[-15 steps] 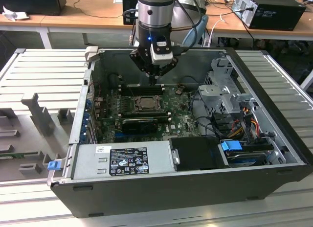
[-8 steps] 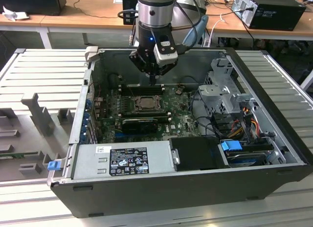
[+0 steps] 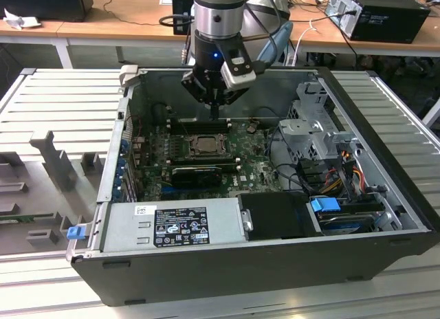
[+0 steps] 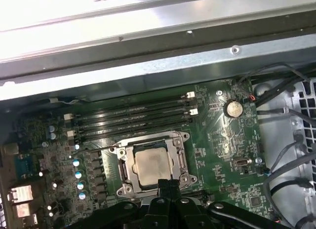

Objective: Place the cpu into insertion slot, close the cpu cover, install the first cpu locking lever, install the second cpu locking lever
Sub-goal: 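Install the first cpu locking lever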

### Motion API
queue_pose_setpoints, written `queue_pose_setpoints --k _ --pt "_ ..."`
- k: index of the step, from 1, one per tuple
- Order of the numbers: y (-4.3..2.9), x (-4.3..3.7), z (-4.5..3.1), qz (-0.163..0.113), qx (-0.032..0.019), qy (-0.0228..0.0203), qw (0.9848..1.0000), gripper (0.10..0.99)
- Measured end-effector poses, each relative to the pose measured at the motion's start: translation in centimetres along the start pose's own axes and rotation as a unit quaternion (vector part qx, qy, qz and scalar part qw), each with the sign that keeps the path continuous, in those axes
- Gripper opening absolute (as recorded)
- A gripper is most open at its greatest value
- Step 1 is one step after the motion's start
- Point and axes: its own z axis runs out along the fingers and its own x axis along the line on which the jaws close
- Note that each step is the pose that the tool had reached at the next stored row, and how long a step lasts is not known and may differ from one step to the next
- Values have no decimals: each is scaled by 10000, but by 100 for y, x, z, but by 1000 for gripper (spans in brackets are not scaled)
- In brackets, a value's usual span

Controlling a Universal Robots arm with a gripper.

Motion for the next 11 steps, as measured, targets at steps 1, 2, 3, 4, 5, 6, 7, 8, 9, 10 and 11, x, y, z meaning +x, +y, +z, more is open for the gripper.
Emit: queue_pose_setpoints --k 1,2,3,4,5,6,7,8,9,10,11 --pt "0 0 0 -76 -2 1 10000 106" --pt "0 0 0 -154 -4 3 9999 106" --pt "0 0 0 -243 -6 4 9997 106" --pt "0 0 1 -314 -8 5 9995 106" --pt "0 0 1 -384 -10 7 9993 106" --pt "0 0 1 -509 -13 9 9987 106" --pt "0 0 1 -578 -15 10 9983 106" --pt "0 0 2 -632 -16 11 9980 106" --pt "0 0 2 -694 -18 12 9976 106" --pt "0 0 2 -759 -19 13 9971 106" --pt "0 0 2 -876 -23 15 9962 106"
